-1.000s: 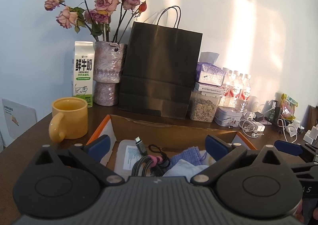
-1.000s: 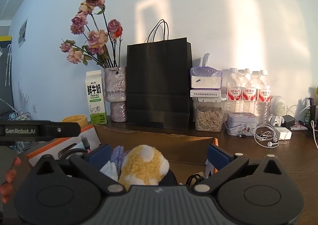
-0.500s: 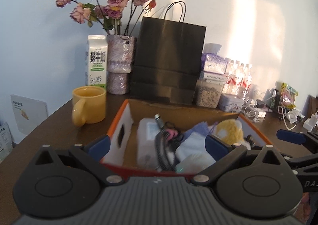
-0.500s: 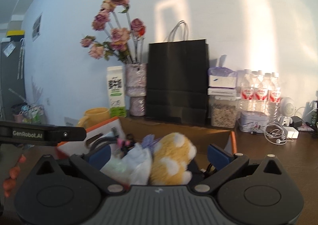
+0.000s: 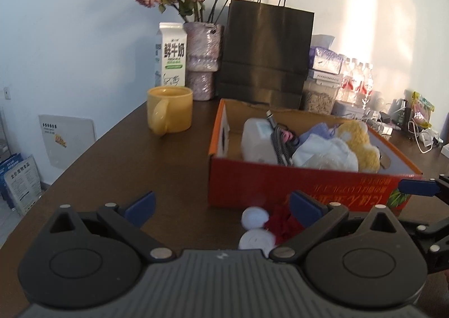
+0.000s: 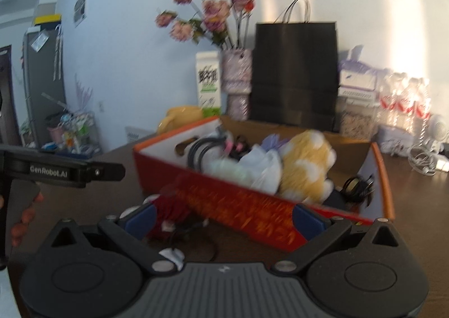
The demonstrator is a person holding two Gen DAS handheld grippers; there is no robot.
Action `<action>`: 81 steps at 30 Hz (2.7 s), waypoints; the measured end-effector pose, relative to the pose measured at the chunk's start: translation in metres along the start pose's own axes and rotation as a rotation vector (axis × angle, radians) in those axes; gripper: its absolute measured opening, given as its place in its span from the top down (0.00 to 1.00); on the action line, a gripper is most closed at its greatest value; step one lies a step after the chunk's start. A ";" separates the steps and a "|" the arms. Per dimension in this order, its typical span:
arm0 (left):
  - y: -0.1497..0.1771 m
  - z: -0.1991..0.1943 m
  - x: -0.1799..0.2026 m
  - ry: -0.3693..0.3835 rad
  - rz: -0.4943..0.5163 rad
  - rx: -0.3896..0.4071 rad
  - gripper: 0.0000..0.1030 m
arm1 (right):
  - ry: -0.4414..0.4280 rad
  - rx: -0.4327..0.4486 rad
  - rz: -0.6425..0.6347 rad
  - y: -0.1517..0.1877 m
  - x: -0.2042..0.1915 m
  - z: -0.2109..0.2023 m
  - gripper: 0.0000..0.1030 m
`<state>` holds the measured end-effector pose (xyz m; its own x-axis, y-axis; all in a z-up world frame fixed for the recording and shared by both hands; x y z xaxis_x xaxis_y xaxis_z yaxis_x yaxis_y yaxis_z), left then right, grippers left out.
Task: Organize objects
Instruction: 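Withdraw both tools from the box toward the items on the table, then grasp a large white cap with the left tool while the right grasps a black cable, then carry the white cap and black cable over the box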
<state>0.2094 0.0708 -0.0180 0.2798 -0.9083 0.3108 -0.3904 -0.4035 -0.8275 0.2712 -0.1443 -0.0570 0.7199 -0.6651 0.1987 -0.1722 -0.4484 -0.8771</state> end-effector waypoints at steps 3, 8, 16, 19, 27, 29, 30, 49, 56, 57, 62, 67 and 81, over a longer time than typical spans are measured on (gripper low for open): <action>0.004 -0.004 -0.006 -0.003 -0.003 -0.014 0.00 | -0.017 -0.037 -0.010 0.004 -0.008 0.008 0.00; 0.008 -0.009 -0.016 -0.005 -0.019 -0.022 0.00 | -0.045 -0.109 0.000 0.010 -0.013 0.026 0.00; 0.010 -0.013 -0.029 -0.008 -0.040 -0.029 0.00 | -0.106 -0.191 0.017 0.014 -0.010 0.055 0.42; 0.012 -0.010 -0.030 -0.009 -0.039 -0.040 0.00 | -0.120 -0.179 0.025 0.013 -0.010 0.059 0.56; 0.022 0.006 -0.018 0.012 0.026 -0.102 0.00 | -0.134 -0.157 0.027 0.014 -0.012 0.059 0.64; 0.026 0.011 -0.012 0.015 0.056 -0.120 0.00 | -0.127 -0.150 0.030 0.015 -0.011 0.057 0.67; 0.028 0.014 -0.009 0.019 0.072 -0.128 0.00 | -0.123 -0.148 0.030 0.015 -0.011 0.056 0.70; 0.042 0.026 0.014 0.058 0.151 -0.151 0.61 | -0.101 -0.076 0.037 0.019 -0.006 0.026 0.97; 0.037 0.013 0.012 0.066 0.132 -0.123 0.61 | -0.108 -0.095 0.043 0.020 -0.007 0.026 0.86; 0.036 0.012 0.012 0.069 0.129 -0.120 0.61 | -0.108 -0.106 0.041 0.020 -0.008 0.028 0.86; 0.036 0.006 0.011 0.079 0.119 -0.116 0.61 | -0.111 -0.160 0.024 0.022 -0.012 0.042 0.87; 0.035 -0.001 0.008 0.083 0.108 -0.105 0.61 | -0.125 -0.165 -0.026 0.020 -0.022 0.039 0.96; 0.019 -0.020 0.022 0.137 0.108 -0.036 0.61 | -0.069 -0.036 0.004 0.000 -0.011 -0.008 0.96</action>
<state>0.1910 0.0409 -0.0174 0.1128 -0.9522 0.2838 -0.4440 -0.3038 -0.8430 0.2580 -0.1410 -0.0555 0.7633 -0.6250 0.1635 -0.1984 -0.4676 -0.8614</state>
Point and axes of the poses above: each gripper's, at about its wrist camera, not at the fingertips, and z roughly the way its jaws point, x to its right, y to its underside, the point moved 5 cm from there along z, roughly the way its jaws point, and after that the axes turned 15 degrees about -z, right-handed, at the moved point
